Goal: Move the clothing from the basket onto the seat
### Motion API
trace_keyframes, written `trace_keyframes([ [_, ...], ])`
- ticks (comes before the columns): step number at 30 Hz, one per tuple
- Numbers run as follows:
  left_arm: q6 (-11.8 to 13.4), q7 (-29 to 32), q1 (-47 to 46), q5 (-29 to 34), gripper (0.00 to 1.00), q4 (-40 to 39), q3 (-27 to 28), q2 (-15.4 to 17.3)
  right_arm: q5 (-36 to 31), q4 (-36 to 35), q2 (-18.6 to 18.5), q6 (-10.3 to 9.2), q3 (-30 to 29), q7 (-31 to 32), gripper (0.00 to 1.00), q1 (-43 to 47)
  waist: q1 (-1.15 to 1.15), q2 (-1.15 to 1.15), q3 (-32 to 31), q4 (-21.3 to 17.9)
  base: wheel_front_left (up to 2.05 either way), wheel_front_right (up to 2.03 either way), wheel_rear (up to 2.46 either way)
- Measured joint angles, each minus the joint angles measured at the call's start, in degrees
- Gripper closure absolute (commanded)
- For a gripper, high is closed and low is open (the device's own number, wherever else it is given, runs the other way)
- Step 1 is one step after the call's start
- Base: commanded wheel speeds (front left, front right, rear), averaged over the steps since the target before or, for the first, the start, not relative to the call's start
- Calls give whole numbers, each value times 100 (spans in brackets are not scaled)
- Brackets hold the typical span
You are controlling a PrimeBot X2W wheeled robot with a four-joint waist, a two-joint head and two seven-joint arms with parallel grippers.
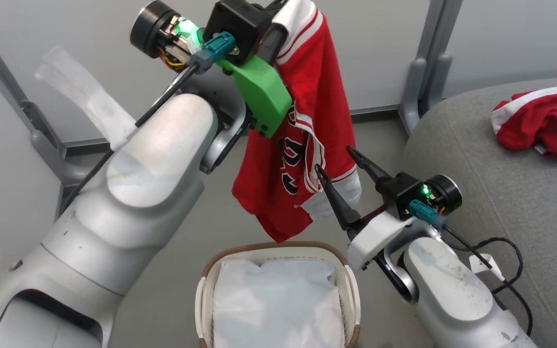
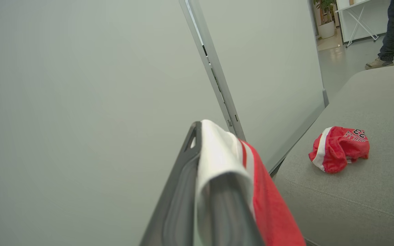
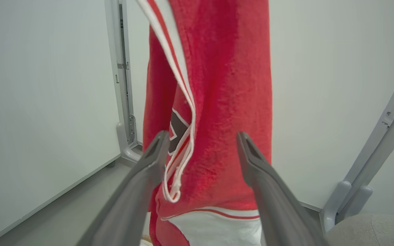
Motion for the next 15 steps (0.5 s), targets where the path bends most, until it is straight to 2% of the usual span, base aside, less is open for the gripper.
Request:
trace_keyframes([
  [7, -7, 32, -111, -25, 100, -175, -126, -211, 12, 470, -1, 0, -78, 0, 0, -398, 0, 0, 21, 268, 0, 0, 0],
  [15, 20, 123, -139, -44, 100, -371, -214, -256, 159, 703, 2, 0, 21, 0, 0, -568, 0, 0, 70, 409, 0, 0, 0],
])
